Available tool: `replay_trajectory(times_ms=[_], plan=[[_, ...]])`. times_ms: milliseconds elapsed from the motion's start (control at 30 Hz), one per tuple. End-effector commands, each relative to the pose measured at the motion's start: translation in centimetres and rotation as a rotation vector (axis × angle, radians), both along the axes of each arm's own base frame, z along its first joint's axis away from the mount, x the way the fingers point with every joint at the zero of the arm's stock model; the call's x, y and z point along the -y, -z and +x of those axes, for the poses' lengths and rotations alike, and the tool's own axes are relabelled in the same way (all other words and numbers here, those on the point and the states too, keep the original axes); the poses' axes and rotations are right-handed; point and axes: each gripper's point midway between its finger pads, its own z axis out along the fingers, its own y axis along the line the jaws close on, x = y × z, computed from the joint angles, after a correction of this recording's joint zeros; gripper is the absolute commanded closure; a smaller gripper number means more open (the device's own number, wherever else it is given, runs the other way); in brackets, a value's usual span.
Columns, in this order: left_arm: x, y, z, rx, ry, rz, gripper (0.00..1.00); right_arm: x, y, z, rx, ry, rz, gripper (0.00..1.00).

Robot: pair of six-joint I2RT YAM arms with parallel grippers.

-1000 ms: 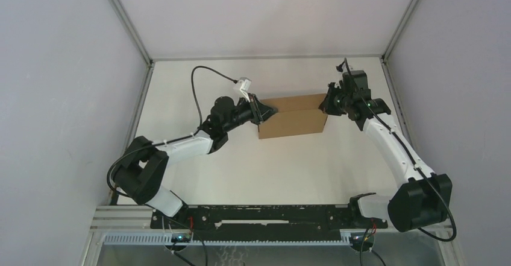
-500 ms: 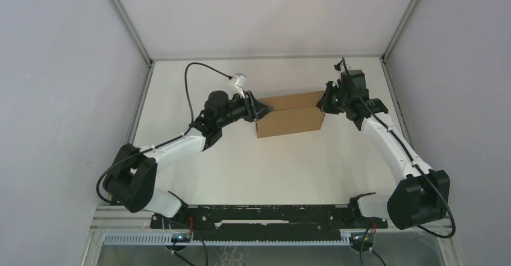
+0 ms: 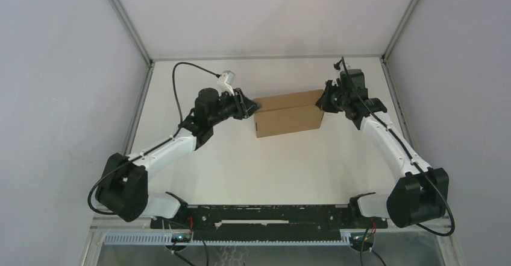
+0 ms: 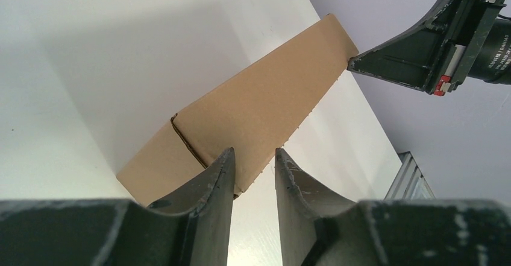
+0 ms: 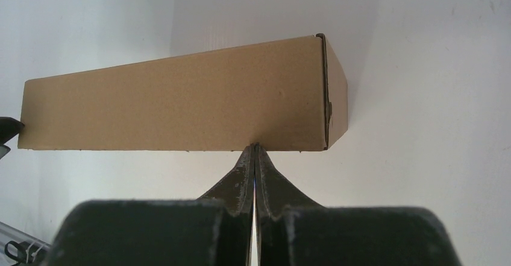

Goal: Fold the paper box

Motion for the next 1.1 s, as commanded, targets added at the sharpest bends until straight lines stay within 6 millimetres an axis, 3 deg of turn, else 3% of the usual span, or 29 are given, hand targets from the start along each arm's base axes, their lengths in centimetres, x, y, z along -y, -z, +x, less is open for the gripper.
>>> replay_trajectory(times_ms=[0, 167, 367, 467, 767, 1067], plan=[[-0.2, 0.3, -0.2, 0.000, 0.008, 0.005, 0.66, -0.1, 1.7, -0.6, -0.059, 0.001, -0.010, 0.97], [-0.9, 4.0, -1.4, -0.093, -0.012, 0.010, 0.72, -0.1, 1.6, -0.5, -0.052, -0.002, -0.010, 0.97], [-1.8, 10.5, -3.2, -0.232, -0.051, 0.054, 0.74, -0.2, 1.8, -0.3, -0.058, -0.004, -0.002, 0.96], [-1.6, 11.7, -3.0, -0.273, -0.047, 0.078, 0.74, -0.2, 1.7, -0.2, -0.058, -0.002, 0.014, 0.96], [-1.1, 10.1, -0.4, -0.260, -0.043, 0.137, 0.74, 0.1, -0.3, 0.0, -0.026, 0.000, 0.032, 0.96], [-2.0, 7.7, 1.6, -0.225, -0.059, 0.146, 0.73, 2.1, -6.8, 1.3, 0.104, 0.017, 0.099, 0.86]])
